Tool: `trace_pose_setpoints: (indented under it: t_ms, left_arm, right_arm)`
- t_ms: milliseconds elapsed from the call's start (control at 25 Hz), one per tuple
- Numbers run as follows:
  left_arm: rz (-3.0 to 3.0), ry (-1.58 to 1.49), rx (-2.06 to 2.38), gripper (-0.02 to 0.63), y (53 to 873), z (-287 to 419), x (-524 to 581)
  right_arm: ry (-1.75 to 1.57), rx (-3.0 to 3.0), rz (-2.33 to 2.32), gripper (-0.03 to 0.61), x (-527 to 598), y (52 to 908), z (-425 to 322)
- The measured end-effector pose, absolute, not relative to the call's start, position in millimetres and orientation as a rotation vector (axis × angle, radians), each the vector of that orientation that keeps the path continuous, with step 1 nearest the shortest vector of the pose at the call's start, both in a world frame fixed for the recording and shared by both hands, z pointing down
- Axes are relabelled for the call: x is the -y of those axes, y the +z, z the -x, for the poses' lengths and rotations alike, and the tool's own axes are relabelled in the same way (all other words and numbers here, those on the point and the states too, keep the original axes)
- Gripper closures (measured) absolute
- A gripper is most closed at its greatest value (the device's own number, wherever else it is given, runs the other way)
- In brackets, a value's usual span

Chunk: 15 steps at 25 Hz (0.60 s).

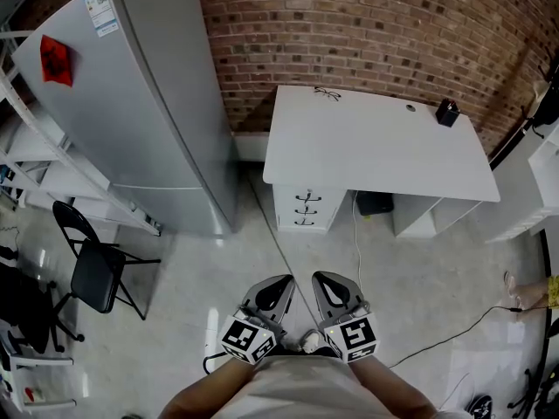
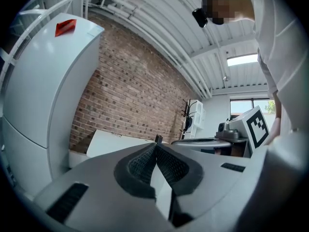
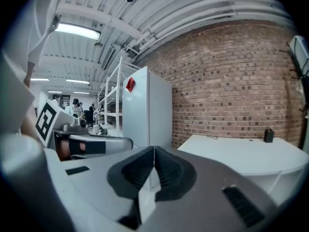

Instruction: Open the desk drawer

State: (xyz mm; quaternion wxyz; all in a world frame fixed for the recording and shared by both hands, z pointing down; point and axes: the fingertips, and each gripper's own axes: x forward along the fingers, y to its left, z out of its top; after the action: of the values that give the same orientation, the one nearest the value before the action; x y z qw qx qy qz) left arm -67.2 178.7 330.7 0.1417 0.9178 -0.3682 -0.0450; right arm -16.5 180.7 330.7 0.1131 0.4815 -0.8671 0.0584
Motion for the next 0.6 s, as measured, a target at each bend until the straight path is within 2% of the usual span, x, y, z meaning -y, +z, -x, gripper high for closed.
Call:
trace_pose_setpoints:
  t_ms: [600]
  left_arm:
    - [-2.623,-0.118,1.105,0.606,333.0,67.5,-183.8]
  right_arm:
    - [0.188,2.567,-1.370,0.561,-186.7,334.6,14.1]
